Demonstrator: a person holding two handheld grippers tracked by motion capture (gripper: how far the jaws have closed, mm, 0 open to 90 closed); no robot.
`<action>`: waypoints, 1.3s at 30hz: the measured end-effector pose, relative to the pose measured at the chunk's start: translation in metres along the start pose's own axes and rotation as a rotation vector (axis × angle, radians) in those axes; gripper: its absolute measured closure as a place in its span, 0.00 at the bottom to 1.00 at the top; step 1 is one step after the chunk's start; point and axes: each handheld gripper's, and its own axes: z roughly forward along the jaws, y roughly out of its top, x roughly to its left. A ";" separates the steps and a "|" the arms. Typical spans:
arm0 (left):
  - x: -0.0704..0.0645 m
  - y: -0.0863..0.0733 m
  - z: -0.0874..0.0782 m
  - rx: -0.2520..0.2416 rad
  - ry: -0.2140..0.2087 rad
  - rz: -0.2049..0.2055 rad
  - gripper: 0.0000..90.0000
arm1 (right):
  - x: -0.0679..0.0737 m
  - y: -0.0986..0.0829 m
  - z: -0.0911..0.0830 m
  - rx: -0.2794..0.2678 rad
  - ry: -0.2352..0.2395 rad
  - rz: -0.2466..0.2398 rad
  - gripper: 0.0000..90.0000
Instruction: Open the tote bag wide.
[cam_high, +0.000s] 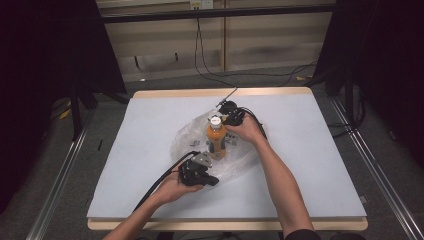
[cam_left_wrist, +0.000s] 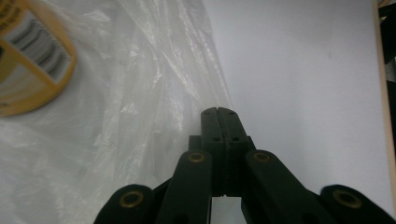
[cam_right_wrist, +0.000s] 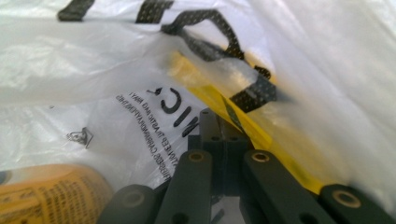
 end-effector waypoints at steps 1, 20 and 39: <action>0.000 -0.001 0.002 -0.025 -0.009 0.001 1.00 | -0.001 0.001 0.000 0.000 -0.005 0.000 1.00; 0.012 -0.008 -0.004 -0.048 -0.025 -0.048 1.00 | -0.002 0.011 0.004 0.010 -0.070 -0.003 1.00; -0.001 -0.013 -0.050 -0.358 -0.027 -0.078 1.00 | 0.021 -0.009 -0.059 -0.221 0.040 -0.008 1.00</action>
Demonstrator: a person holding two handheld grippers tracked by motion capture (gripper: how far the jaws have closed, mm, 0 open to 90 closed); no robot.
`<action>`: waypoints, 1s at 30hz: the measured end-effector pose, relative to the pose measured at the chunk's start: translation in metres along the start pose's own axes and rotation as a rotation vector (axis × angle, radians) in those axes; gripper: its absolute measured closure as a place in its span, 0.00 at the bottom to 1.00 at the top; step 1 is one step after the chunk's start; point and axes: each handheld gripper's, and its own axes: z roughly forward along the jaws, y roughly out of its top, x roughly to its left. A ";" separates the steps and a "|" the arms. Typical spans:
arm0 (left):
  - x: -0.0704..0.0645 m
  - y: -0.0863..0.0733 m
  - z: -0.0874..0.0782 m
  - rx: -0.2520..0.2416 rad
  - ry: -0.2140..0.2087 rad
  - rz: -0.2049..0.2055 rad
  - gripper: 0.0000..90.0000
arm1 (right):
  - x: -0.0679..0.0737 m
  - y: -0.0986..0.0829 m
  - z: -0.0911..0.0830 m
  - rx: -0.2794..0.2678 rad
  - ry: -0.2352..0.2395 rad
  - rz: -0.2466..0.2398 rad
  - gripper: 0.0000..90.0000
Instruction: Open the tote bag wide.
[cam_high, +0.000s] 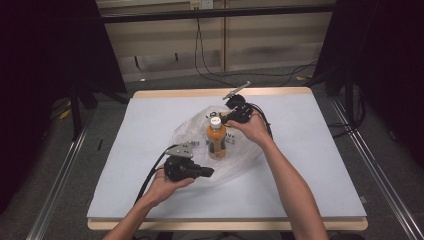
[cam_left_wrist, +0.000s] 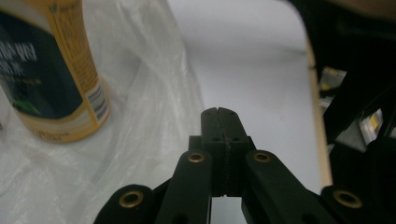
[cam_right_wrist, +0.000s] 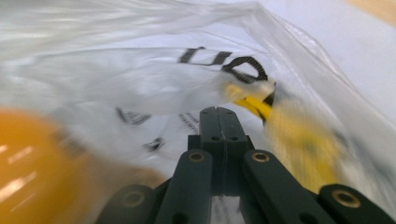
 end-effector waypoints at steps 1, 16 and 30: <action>-0.003 0.000 -0.005 -0.023 0.010 0.002 1.00 | 0.002 -0.004 -0.008 -0.034 0.019 0.000 1.00; -0.022 -0.033 -0.086 -0.230 0.333 -0.054 0.42 | 0.030 -0.094 -0.112 -0.367 -0.107 0.030 0.29; -0.020 -0.080 -0.114 -0.241 0.562 -0.194 0.06 | 0.059 -0.199 -0.165 -0.523 -0.278 0.098 0.03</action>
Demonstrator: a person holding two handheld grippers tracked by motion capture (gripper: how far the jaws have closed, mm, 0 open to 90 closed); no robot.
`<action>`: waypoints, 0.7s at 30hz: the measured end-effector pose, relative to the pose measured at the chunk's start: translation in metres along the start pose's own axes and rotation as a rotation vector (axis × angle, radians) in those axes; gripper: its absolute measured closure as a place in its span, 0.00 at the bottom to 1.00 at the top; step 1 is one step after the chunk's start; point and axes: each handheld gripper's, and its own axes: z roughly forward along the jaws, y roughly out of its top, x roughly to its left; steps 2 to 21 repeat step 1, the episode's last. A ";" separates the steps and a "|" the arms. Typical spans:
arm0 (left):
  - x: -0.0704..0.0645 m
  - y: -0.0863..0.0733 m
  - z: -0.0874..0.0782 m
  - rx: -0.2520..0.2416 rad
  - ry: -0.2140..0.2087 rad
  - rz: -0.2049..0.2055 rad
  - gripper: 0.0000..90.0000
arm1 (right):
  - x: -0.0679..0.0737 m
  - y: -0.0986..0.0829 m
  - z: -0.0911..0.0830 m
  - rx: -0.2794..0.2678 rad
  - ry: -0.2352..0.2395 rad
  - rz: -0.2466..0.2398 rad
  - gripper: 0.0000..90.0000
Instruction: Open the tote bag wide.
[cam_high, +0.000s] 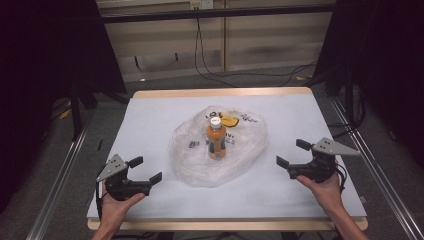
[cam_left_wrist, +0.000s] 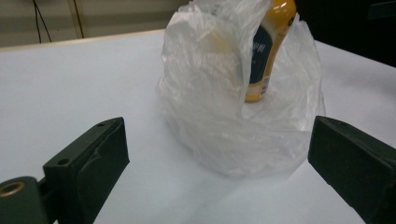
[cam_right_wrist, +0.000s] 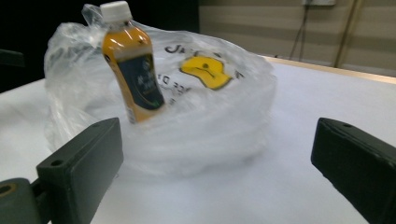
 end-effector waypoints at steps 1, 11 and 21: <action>0.000 0.000 0.001 0.003 -0.003 -0.007 0.05 | -0.002 -0.003 -0.004 0.002 -0.002 0.014 0.04; 0.000 0.000 0.001 0.003 -0.003 -0.007 0.05 | -0.002 -0.003 -0.004 0.002 -0.002 0.014 0.04; 0.000 0.000 0.001 0.003 -0.003 -0.007 0.05 | -0.002 -0.003 -0.004 0.002 -0.002 0.014 0.04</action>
